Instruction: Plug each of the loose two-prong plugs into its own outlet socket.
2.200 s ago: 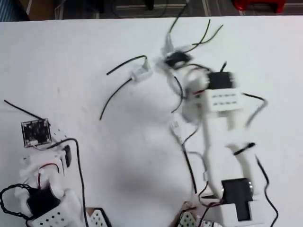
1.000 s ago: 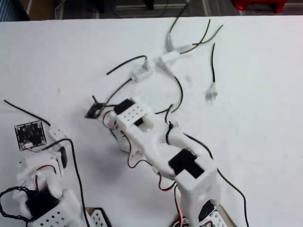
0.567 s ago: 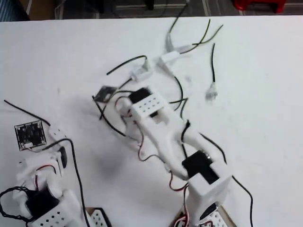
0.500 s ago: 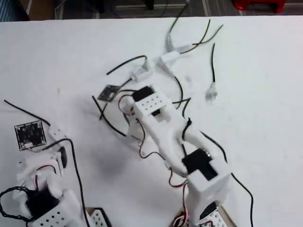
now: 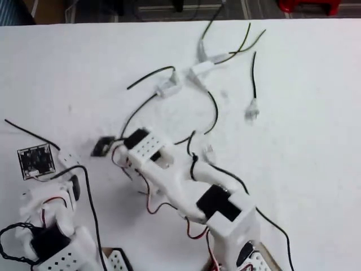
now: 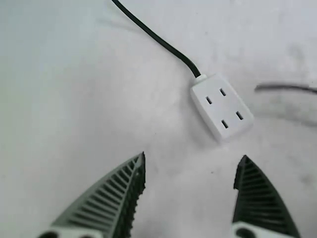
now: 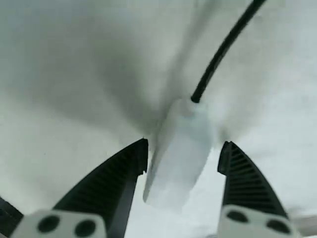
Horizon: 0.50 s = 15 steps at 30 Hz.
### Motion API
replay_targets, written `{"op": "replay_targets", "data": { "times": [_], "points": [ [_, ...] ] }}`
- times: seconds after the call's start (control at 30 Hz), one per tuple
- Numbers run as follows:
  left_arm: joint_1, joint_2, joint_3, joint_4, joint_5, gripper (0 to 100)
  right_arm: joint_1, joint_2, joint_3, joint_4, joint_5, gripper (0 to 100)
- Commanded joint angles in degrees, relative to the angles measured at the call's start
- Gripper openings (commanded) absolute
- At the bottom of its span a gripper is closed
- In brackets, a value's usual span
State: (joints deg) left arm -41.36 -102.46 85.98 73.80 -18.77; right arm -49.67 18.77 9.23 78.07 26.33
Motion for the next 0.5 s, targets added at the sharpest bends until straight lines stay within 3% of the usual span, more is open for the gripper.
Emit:
{"op": "replay_targets", "data": {
  "times": [0.0,0.27,0.47],
  "points": [
    [-0.4,-0.4,-0.3,-0.8,0.1,29,-2.2,-1.2,1.2,0.7,-0.5,22.7],
    [-0.4,-0.4,-0.3,-0.8,0.1,29,-6.4,-1.3,1.1,4.0,-0.6,22.4],
    [-0.6,-0.4,-0.3,-0.8,0.1,29,-5.1,-1.1,-1.7,3.8,-3.8,6.4]
  ]
}}
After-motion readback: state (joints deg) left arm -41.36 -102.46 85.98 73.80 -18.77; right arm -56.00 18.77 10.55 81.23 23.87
